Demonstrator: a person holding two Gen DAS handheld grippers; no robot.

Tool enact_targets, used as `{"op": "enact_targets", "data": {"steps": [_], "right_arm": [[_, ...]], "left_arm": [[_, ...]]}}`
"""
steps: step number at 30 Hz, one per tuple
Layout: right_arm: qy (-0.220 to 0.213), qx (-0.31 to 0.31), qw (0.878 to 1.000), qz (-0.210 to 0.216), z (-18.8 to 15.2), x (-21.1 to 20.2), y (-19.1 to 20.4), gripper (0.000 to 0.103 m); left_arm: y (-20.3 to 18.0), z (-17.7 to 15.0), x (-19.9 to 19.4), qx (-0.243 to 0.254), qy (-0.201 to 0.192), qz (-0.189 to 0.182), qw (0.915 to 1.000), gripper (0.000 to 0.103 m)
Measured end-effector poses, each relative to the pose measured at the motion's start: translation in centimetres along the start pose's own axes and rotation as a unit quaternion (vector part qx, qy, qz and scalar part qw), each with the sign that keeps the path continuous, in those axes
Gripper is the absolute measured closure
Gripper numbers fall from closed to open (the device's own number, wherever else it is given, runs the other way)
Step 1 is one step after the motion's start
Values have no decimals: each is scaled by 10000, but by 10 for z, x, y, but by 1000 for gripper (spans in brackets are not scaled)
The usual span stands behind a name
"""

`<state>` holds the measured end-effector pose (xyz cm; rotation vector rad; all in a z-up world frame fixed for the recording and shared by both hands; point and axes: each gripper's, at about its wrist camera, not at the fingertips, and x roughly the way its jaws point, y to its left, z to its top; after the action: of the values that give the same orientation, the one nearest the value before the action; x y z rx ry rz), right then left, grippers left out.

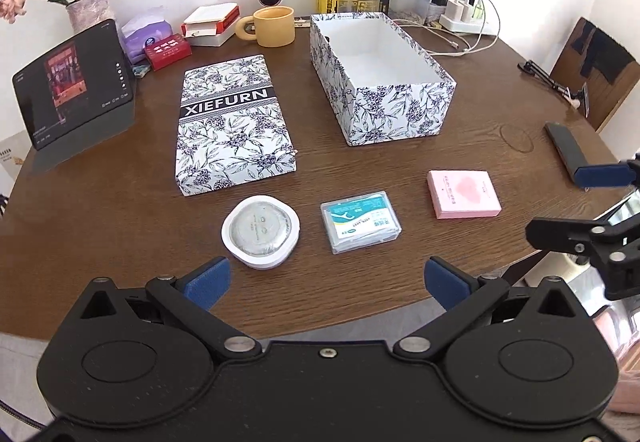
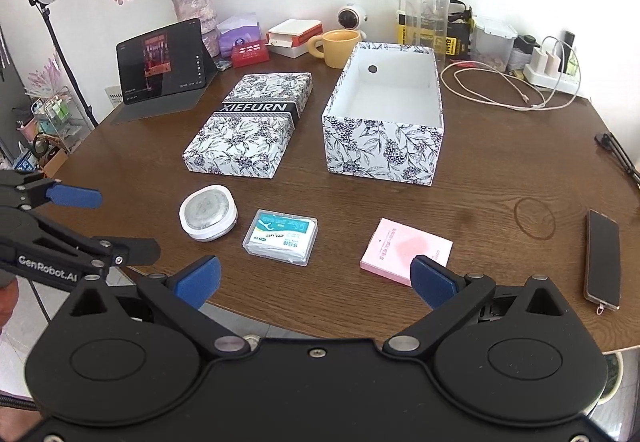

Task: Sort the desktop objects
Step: 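Lower the left gripper onto the round white compact case and close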

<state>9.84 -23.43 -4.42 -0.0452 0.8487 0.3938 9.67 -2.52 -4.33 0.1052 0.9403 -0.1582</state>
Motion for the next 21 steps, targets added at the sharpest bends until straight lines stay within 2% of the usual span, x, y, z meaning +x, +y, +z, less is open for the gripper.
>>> {"op": "enact_targets", "data": {"steps": [2, 11, 16, 21], "right_arm": [[-7, -45, 10000, 69, 2, 5, 3, 1], [103, -333, 9992, 213, 25, 42, 15, 1], [216, -521, 9980, 281, 37, 63, 23, 1], [305, -637, 9972, 263, 53, 81, 25, 1]], "left_arm": [[4, 4, 11, 224, 18, -3, 9997, 0], [23, 21, 74, 963, 375, -469, 9935, 0], [32, 25, 107, 1476, 662, -633, 9848, 0], [40, 29, 139, 1984, 946, -794, 9723, 0]]}}
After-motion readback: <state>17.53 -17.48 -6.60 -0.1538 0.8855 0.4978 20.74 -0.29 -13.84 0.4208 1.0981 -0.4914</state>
